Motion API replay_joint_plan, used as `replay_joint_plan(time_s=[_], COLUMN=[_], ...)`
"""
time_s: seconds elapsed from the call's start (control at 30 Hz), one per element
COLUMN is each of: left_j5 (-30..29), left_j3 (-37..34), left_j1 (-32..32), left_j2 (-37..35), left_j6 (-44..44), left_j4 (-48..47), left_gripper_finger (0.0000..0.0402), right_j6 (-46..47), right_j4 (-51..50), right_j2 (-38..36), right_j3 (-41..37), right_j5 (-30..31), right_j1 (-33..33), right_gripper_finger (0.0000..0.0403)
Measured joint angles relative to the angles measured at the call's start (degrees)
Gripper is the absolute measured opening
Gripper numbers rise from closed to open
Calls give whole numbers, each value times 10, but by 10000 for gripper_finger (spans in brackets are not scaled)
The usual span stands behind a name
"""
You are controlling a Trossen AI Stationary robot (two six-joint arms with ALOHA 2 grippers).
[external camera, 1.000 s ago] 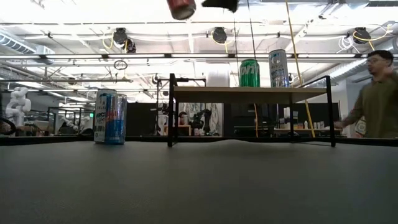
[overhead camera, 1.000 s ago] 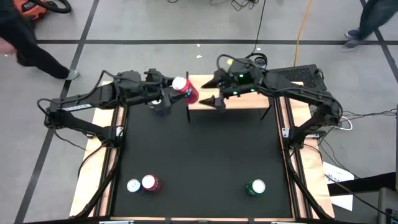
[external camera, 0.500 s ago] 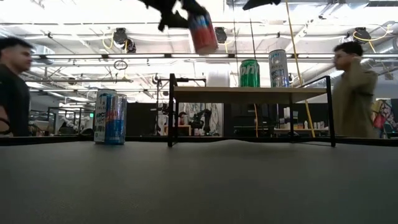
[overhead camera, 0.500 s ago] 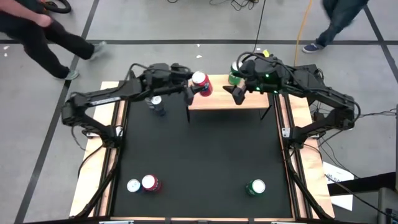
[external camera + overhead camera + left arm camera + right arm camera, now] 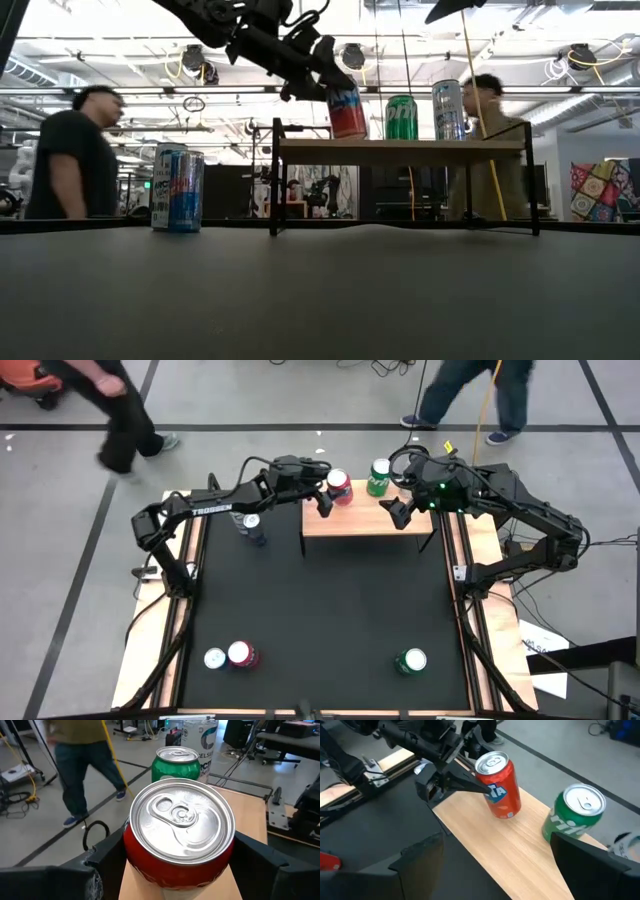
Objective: Place canned beverage on shelf
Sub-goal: Put the top red soda can on the shelf
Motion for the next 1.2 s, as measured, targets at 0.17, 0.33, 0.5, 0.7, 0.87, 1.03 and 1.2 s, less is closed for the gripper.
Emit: replay_joint_plan(time_s=[0.17,0.33,0.5,0.7,0.87,1.03,1.2], left_j5=[0,-2,-2,4,22,40,42], left_j3=[0,0,2,2,2,2,2], left_j1=[8,26,45,66,82,86,86], left_j2=[1,1,-2,-15,-27,-36,-40], left_j6=[33,44,44,47,49,45,35], left_j4=[-1,-37,-69,-99,-129,-151,-162], left_gripper_finger=[280,280,280,280,280,283,285], right_j6=[10,10,10,10,14,14,14], right_j4=[-12,-14,-13,-13,-13,-12,-7], right_j2=[-1,-1,-1,-1,-1,2,7], right_j3=[0,0,0,0,0,0,0], right_j5=[13,14,28,30,34,42,41], right_j1=[0,0,0,-1,-1,-1,-1], right_gripper_finger=[353,353,353,353,353,353,353])
